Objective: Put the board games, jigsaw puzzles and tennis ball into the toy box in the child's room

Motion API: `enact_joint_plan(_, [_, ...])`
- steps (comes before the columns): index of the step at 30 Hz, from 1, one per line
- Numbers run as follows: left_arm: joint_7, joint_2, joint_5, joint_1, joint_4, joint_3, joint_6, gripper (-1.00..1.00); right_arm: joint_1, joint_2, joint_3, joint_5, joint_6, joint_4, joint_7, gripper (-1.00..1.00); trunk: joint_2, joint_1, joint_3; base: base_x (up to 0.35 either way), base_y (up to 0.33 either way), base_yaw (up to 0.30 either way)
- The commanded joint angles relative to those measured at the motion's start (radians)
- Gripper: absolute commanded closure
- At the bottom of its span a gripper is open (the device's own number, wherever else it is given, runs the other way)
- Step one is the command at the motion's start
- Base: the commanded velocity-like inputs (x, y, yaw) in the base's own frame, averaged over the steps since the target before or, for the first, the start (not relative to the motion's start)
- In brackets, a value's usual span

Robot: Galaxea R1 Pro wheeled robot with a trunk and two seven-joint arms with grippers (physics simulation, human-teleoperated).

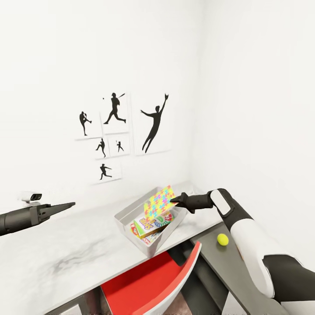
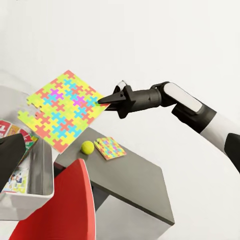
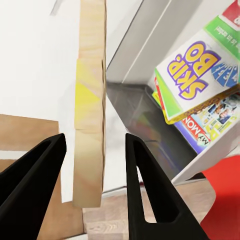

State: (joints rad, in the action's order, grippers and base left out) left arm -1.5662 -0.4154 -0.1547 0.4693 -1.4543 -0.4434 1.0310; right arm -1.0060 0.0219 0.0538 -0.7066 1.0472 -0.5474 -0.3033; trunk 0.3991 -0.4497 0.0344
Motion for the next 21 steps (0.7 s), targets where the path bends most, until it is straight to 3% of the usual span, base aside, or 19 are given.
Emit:
enact_joint_plan(1, [-0.005, 0.000, 0.001, 0.001, 0.000, -0.001, 0.011, -1.00, 0.000, 0.001, 0.004, 0.007, 0.000, 0.000, -0.010, 1.00, 0.001, 0.000, -0.002, 0.000, 0.000, 0.000])
enact_joint_plan(21, [-0.005, 0.001, 0.000, 0.001, 0.000, 0.000, -0.010, -1.00, -0.004, 0.004, 0.019, 0.013, 0.000, -0.007, -0.010, 1.00, 0.001, 0.000, -0.035, 0.000, 0.000, 0.000])
